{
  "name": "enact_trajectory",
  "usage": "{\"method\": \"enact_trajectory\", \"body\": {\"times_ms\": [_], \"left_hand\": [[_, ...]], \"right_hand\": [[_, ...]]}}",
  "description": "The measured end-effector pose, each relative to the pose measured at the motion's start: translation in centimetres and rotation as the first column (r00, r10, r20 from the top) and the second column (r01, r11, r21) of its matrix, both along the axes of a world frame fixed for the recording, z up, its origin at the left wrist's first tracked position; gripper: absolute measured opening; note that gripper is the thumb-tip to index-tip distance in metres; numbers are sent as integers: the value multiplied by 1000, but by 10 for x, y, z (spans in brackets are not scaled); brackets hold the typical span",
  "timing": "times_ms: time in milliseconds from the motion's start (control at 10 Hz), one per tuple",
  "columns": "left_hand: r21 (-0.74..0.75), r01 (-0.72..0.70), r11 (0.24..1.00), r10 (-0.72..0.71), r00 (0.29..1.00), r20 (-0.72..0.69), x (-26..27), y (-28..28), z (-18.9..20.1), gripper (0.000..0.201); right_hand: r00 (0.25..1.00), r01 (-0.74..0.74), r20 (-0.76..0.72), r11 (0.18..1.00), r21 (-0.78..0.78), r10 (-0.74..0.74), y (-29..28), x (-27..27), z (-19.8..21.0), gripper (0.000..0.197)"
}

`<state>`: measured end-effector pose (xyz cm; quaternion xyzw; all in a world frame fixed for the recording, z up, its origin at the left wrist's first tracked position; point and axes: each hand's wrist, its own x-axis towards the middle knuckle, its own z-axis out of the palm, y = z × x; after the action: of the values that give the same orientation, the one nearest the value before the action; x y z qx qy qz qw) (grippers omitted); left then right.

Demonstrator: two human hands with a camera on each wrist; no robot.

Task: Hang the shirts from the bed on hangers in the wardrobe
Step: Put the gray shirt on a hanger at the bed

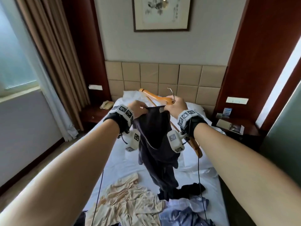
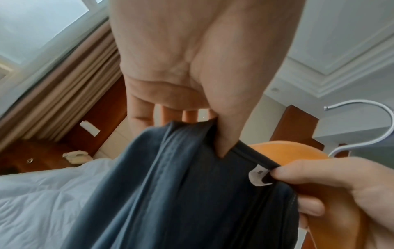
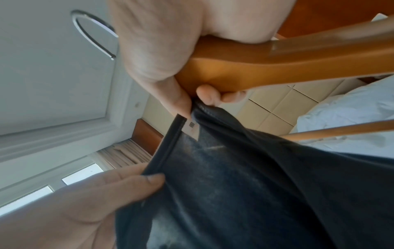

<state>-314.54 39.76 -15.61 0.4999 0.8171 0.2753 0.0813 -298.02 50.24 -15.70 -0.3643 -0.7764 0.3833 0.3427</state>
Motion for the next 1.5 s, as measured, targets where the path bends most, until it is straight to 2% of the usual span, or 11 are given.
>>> {"method": "enact_trajectory", "body": {"times_ms": [200, 300, 400, 600, 800, 1000, 1100, 1200, 1300, 1400, 1500], "left_hand": [[-120, -109, 987, 84, 977, -196, -24, -25, 32, 22], [-60, -181, 982, 166, 966, -197, -37, -38, 40, 26], [25, -242, 970, 243, 966, -89, -48, -49, 48, 33], [255, -250, 934, 197, 957, 214, -69, -70, 65, 26], [270, -409, 871, 337, 900, 277, -94, -101, 79, 24], [259, -458, 850, 399, 882, 252, -113, -124, 79, 29], [276, -353, 894, 168, 835, 524, -118, -127, 75, 37], [255, -301, 919, 53, 736, 675, -123, -129, 77, 44], [215, -265, 940, 53, 737, 674, -126, -125, 82, 46], [147, -192, 970, 50, 754, 655, -118, -126, 87, 40], [17, -138, 990, 93, 751, 654, -112, -122, 92, 27]], "right_hand": [[999, 38, 7, 993, 109, -38, -31, -5, 37, 39], [995, 8, 97, 984, 177, -25, -45, -11, 44, 52], [975, 35, 204, 968, 249, -87, -58, -20, 46, 58], [891, 209, 315, 911, 357, -328, -77, -31, 39, 40], [837, 316, 321, 870, 379, -443, -88, -34, 26, 33], [875, 375, 285, 921, 111, -391, -92, -32, 25, 32], [918, 348, 218, 937, -38, -332, -92, -29, 27, 32], [935, 343, 145, 928, -148, -323, -92, -29, 27, 35], [935, 355, 94, 917, -183, -343, -90, -28, 26, 35], [939, 341, 125, 916, -210, -321, -85, -24, 26, 41], [954, 293, 143, 924, -246, -264, -80, -18, 29, 75]]}}
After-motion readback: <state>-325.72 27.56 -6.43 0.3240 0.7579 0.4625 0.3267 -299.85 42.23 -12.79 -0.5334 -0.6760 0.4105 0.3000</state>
